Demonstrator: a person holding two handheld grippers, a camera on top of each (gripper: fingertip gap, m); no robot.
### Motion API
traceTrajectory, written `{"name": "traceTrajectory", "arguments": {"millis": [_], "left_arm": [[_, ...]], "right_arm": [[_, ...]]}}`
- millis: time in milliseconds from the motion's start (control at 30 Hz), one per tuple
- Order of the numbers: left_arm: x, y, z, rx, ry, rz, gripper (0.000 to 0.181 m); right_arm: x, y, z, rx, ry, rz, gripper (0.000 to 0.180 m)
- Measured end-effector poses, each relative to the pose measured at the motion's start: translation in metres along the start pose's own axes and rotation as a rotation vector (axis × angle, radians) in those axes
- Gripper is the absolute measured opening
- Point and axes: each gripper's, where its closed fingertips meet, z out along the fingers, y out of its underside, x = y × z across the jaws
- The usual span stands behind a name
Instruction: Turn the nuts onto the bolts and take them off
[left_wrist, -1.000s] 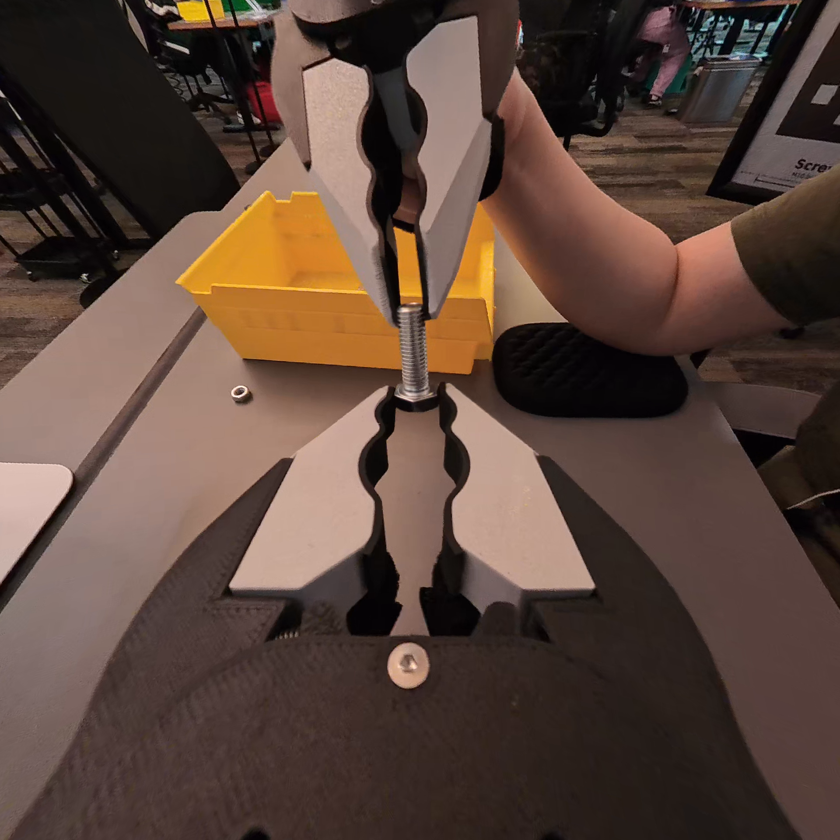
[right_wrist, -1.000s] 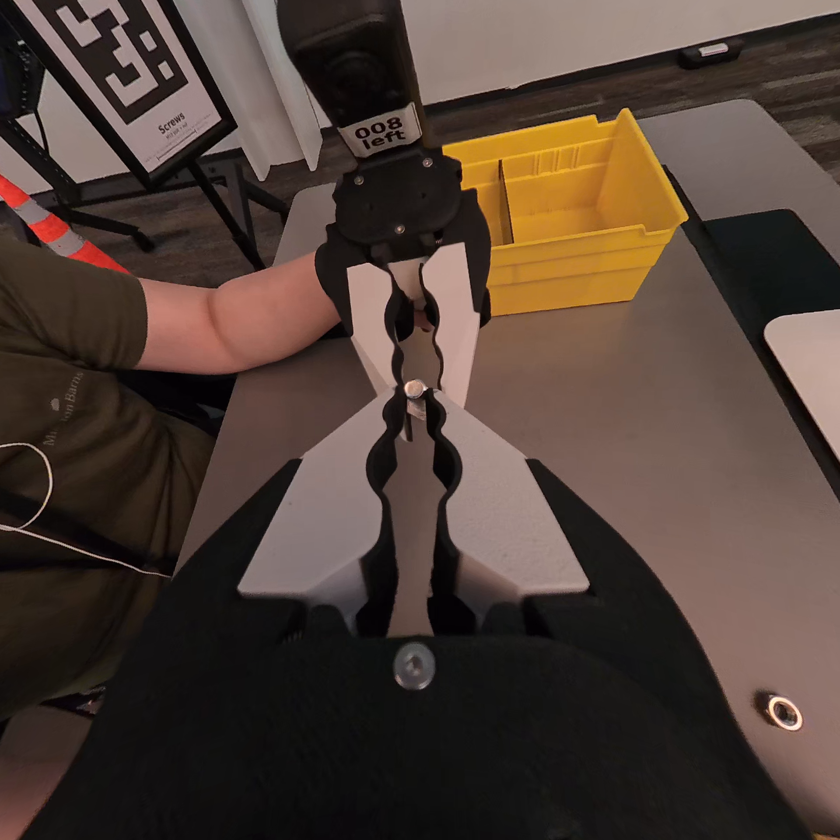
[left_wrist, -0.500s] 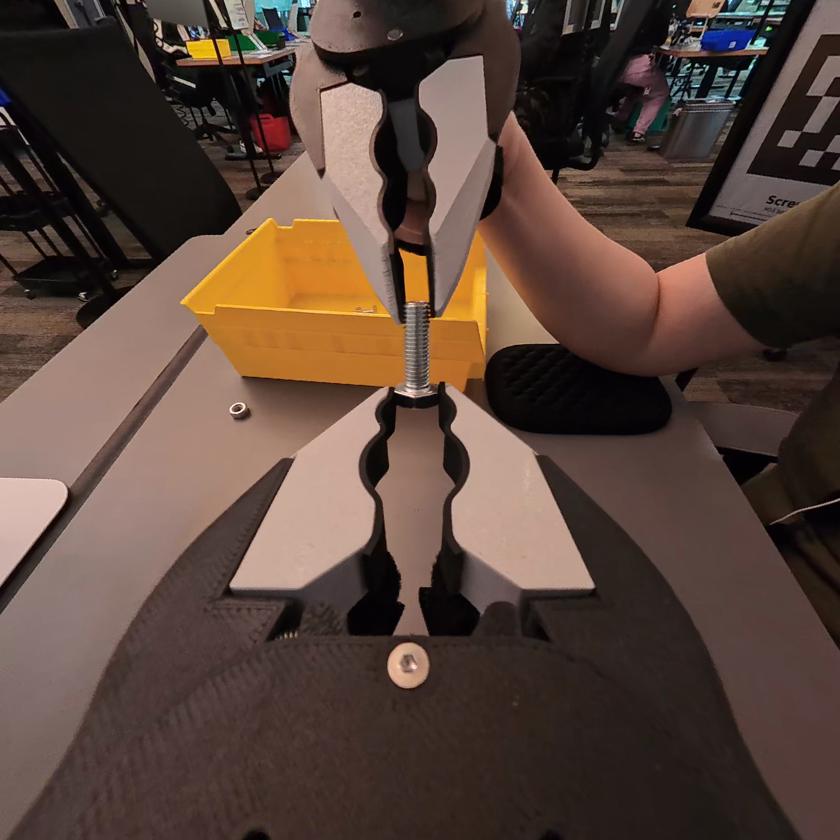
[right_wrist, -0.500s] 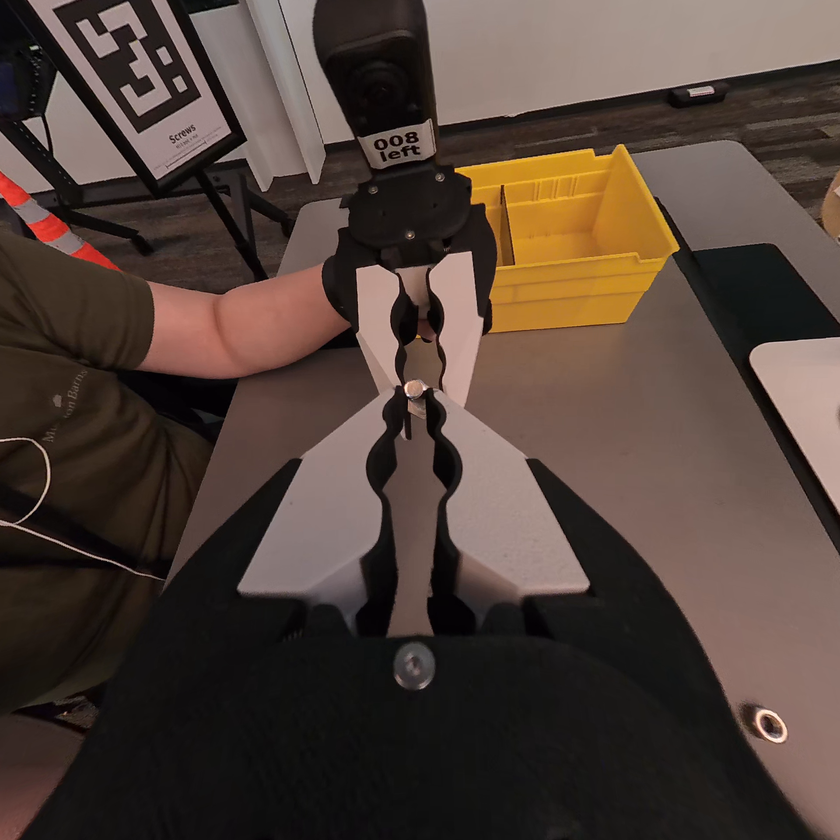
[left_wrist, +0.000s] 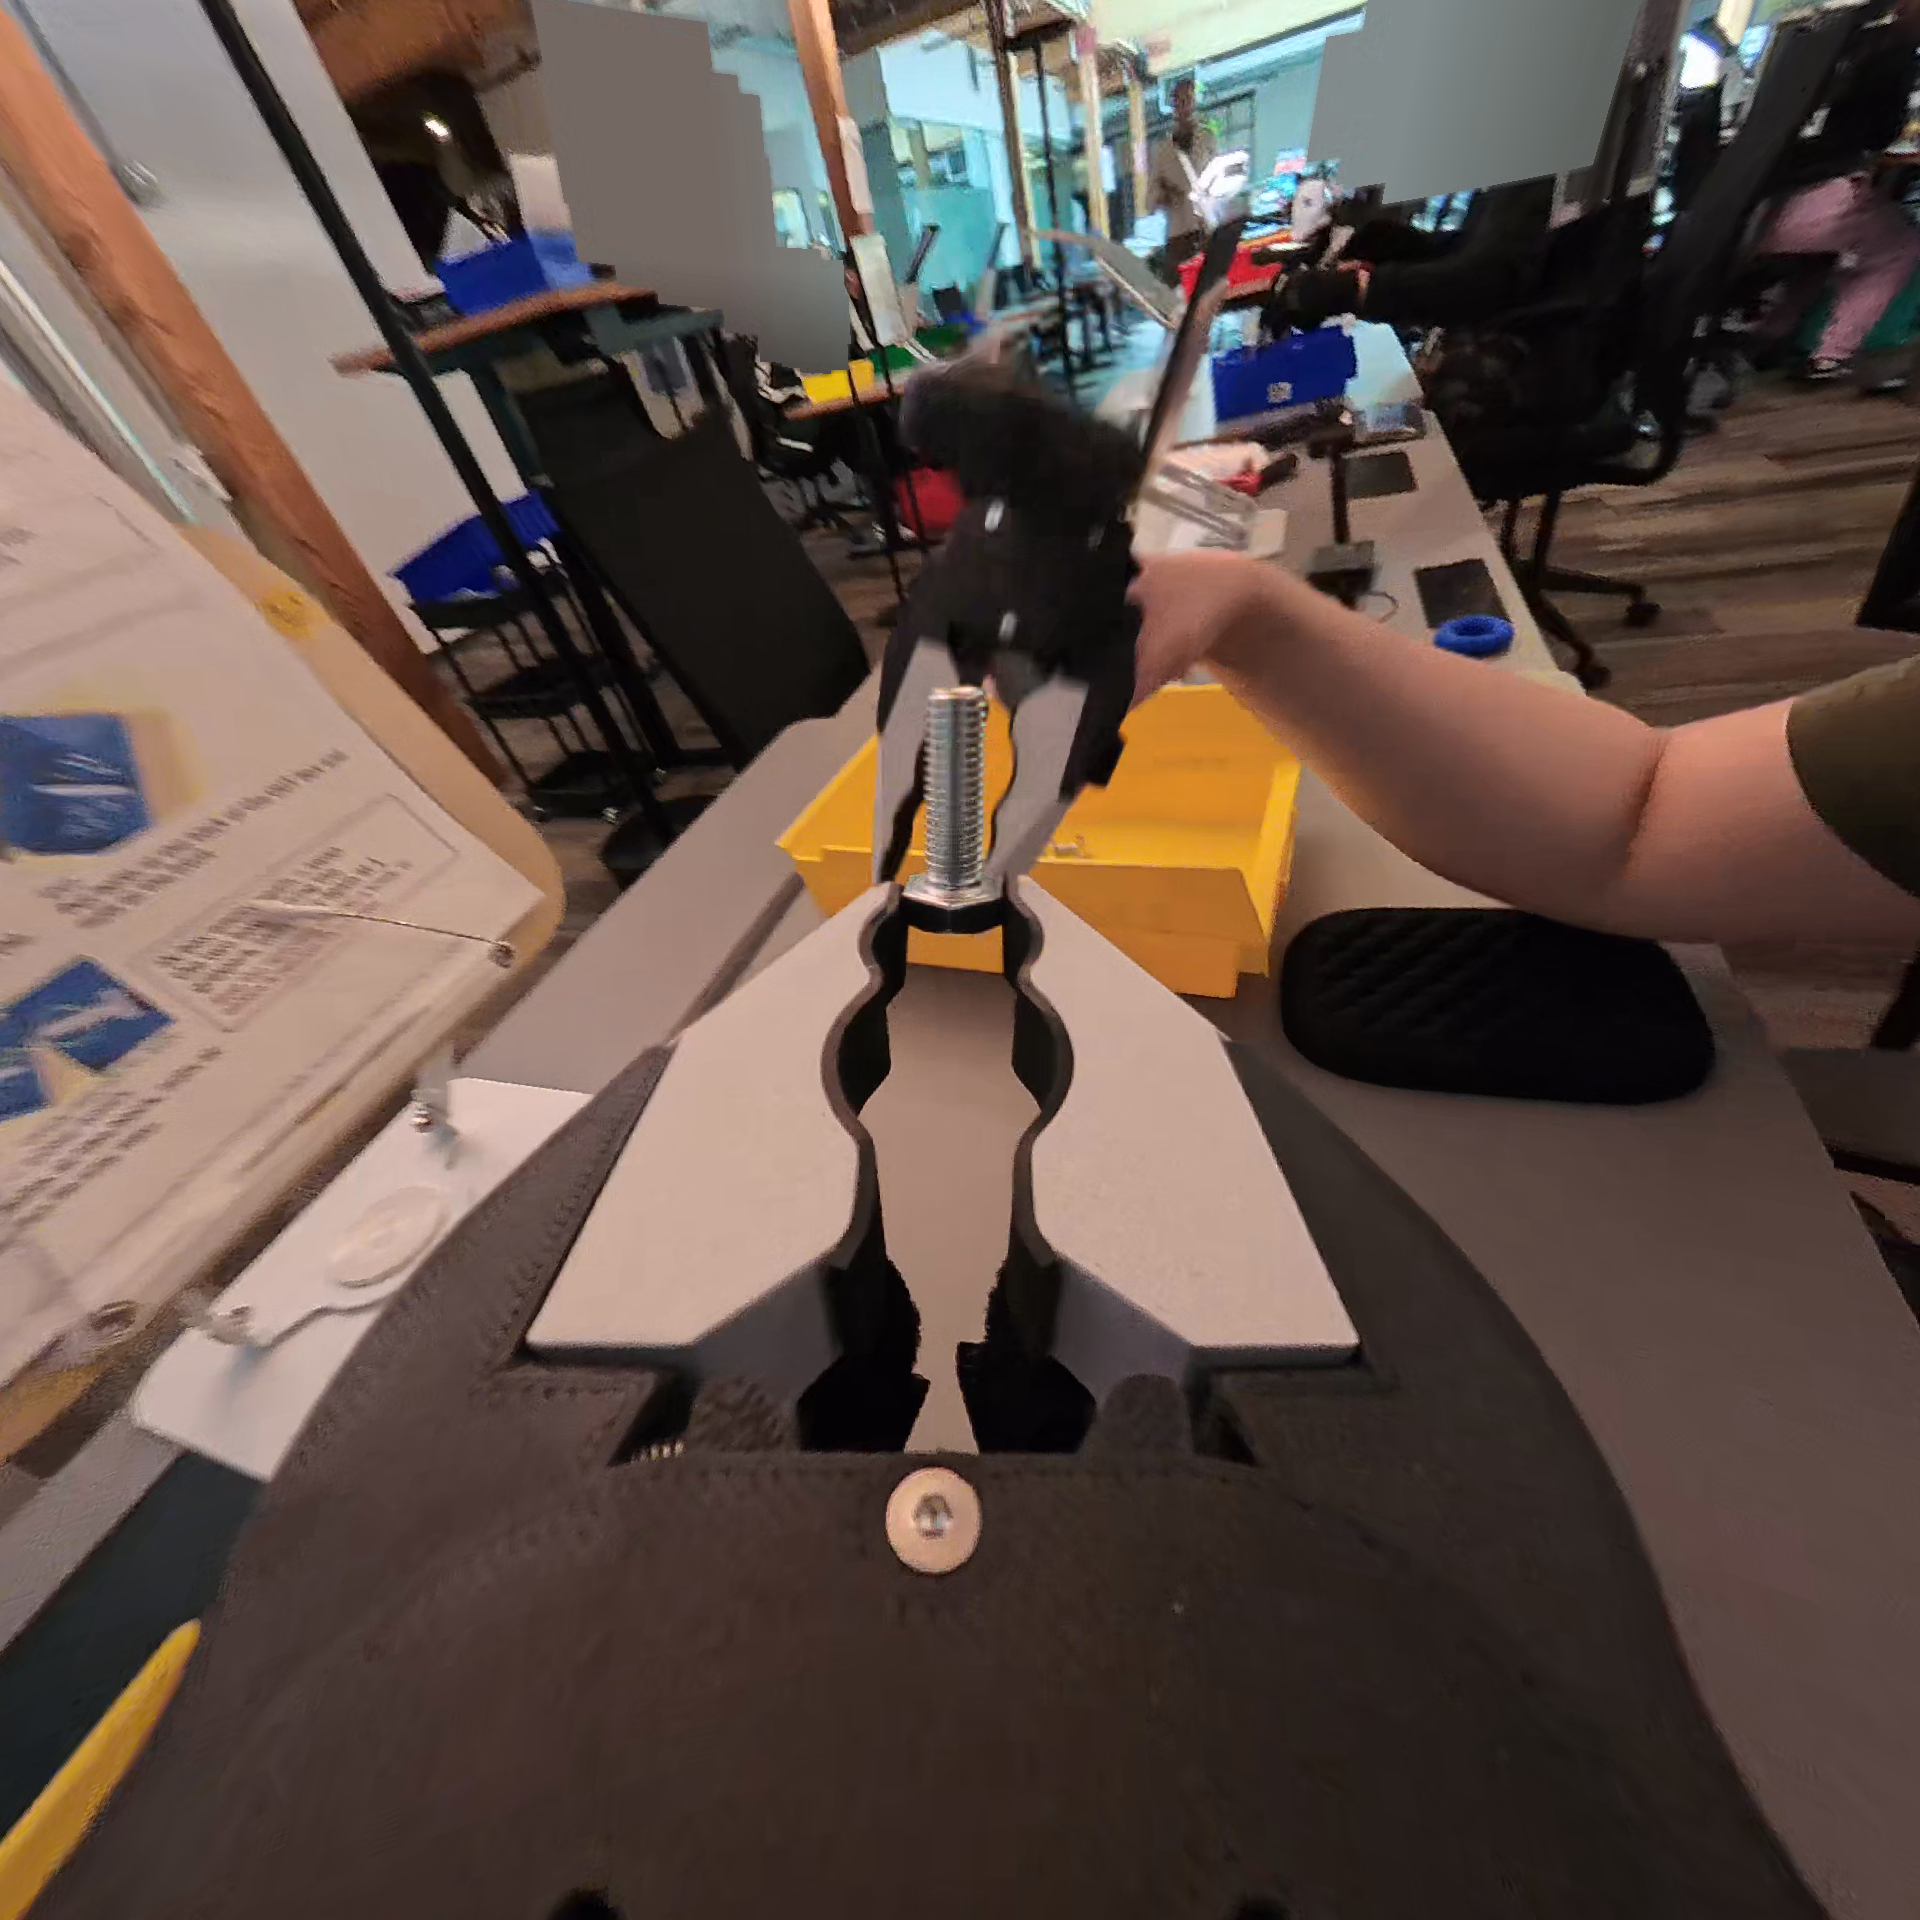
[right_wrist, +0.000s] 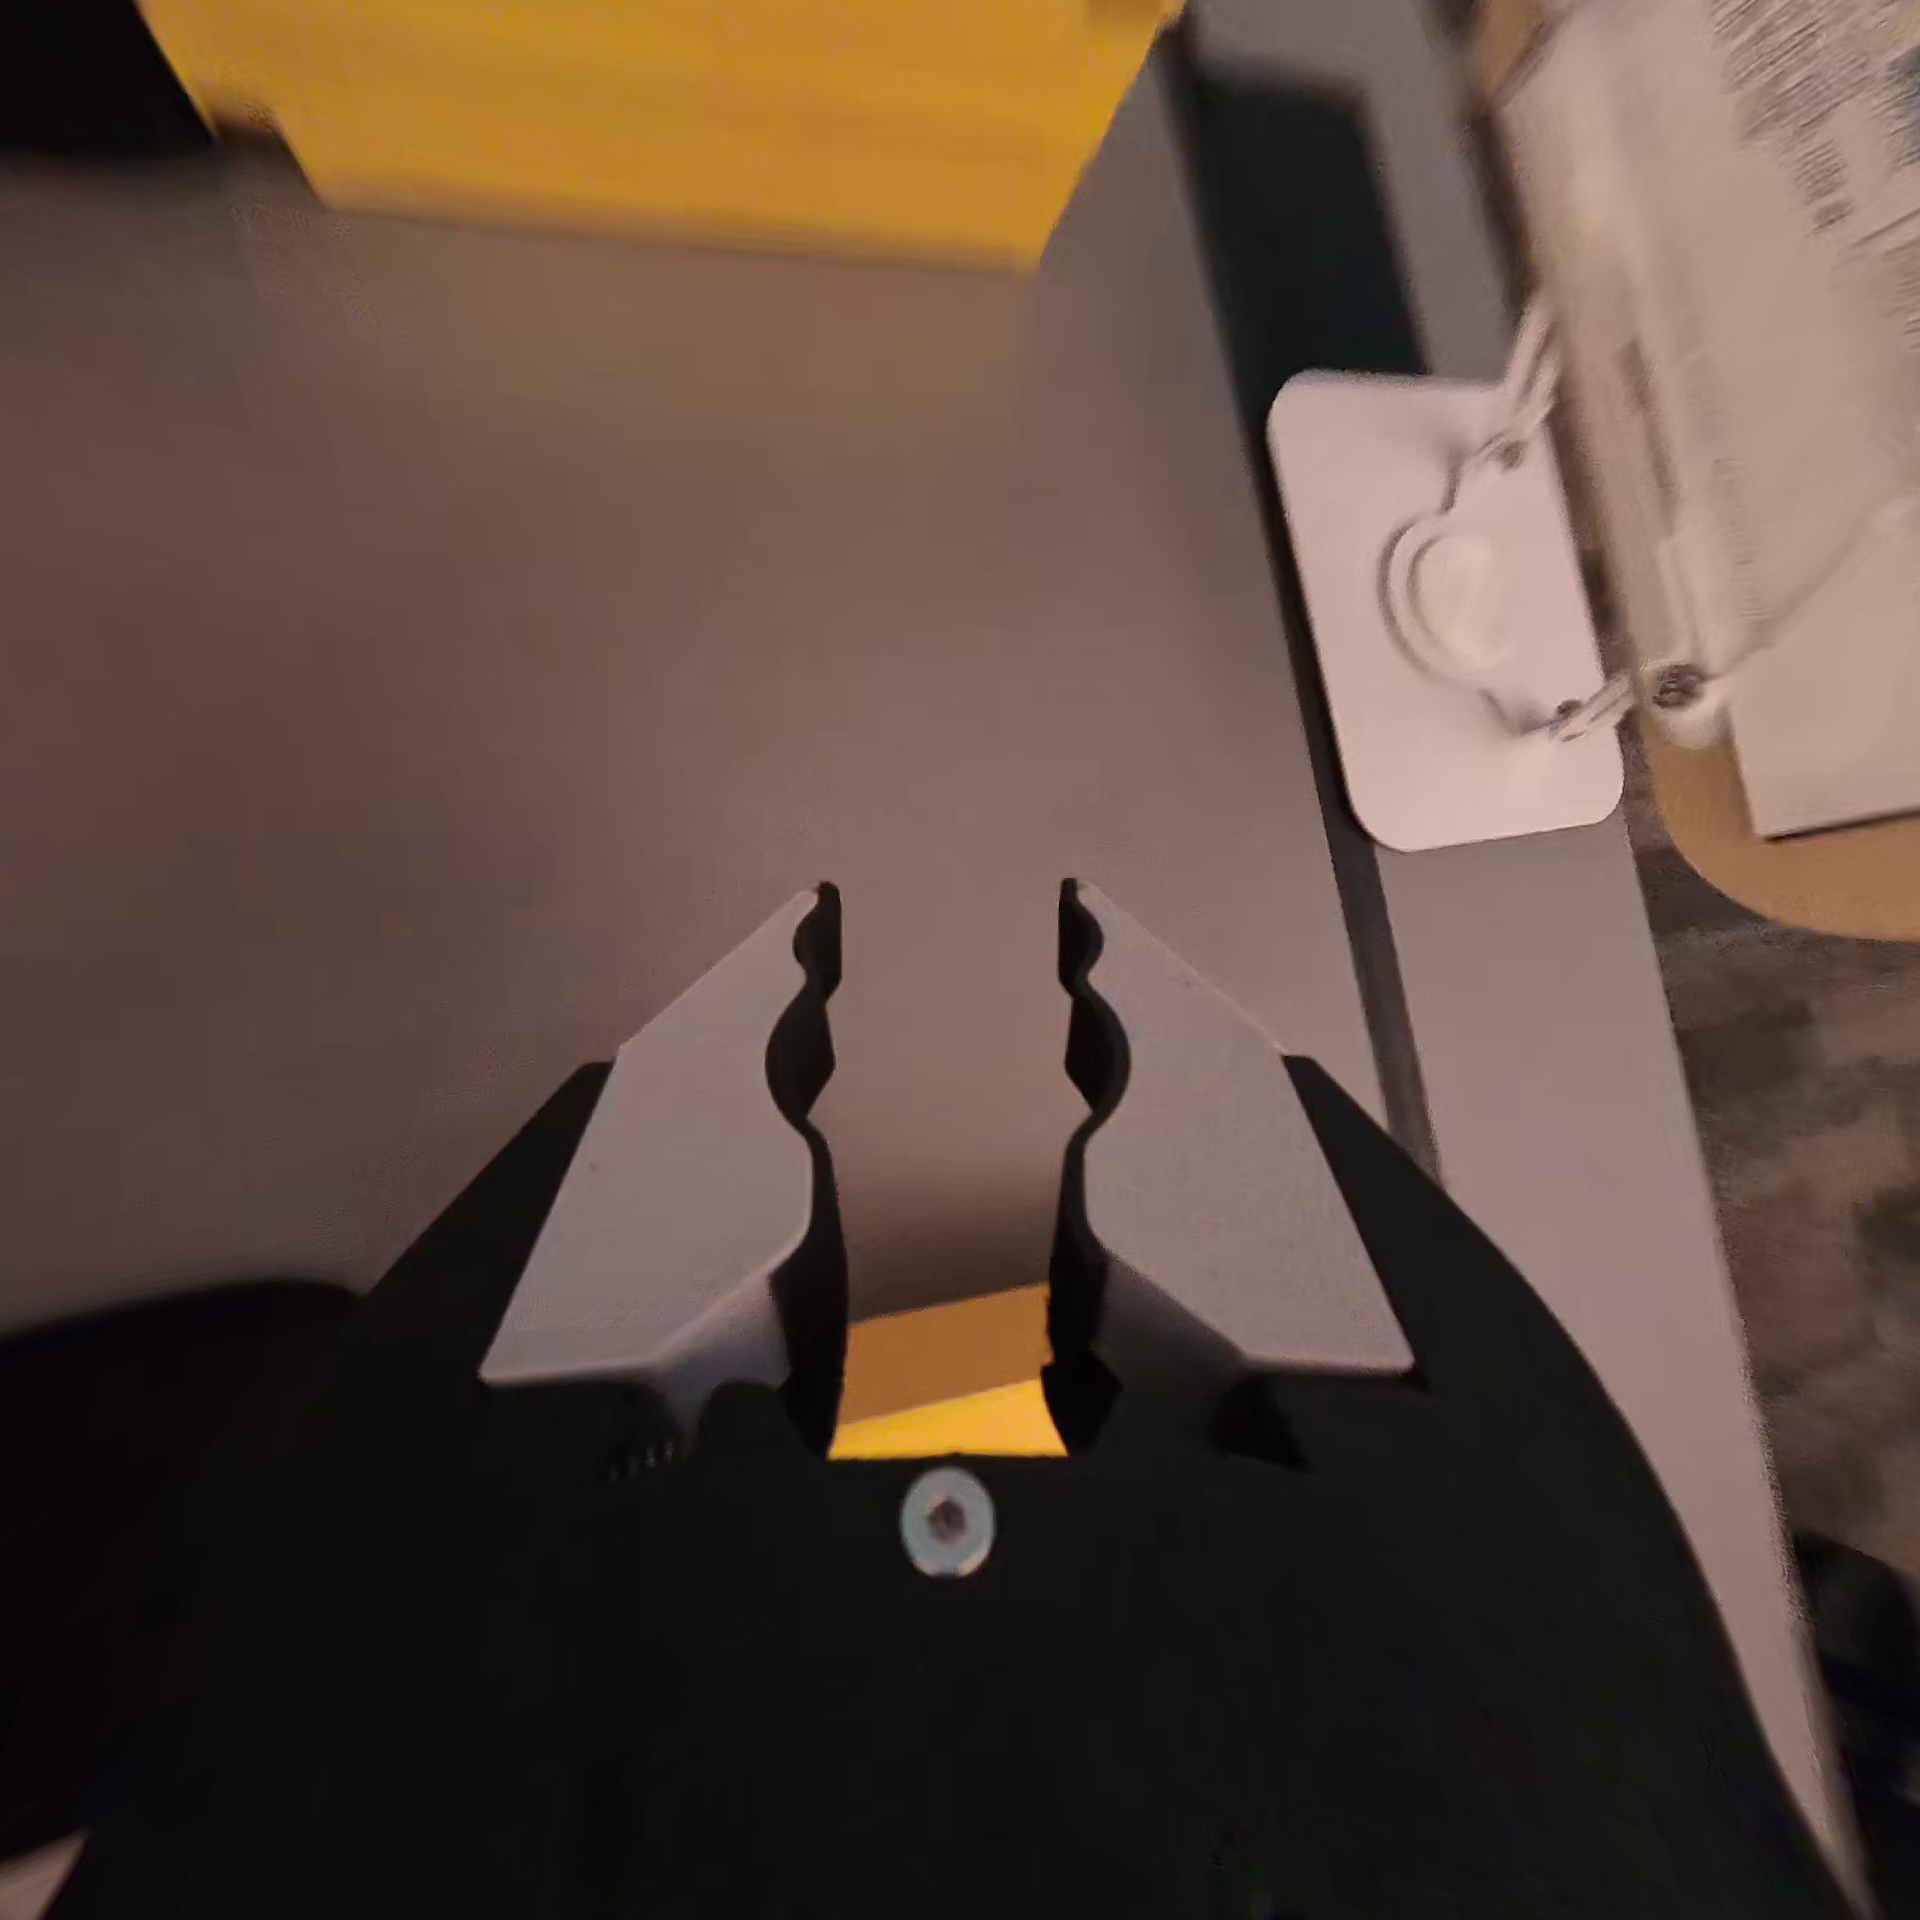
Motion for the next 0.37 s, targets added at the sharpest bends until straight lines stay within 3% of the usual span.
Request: {"name": "traceTrajectory", "arguments": {"millis": [100, 200, 367], "left_arm": [[0.0, -0.021, -0.023, 0.043, -0.04, 0.024, 0.016], [0.004, -0.037, -0.037, 0.099, -0.047, 0.033, 0.016], [0.0, -0.036, -0.044, 0.098, -0.056, 0.032, 0.016]], "right_arm": [[0.046, 0.046, 0.039, -0.37, 0.06, -0.176, 0.035], [0.067, 0.088, 0.058, -0.639, -0.006, -0.15, 0.037], [0.082, 0.122, 0.075, -0.819, -0.095, -0.067, 0.037]]}}
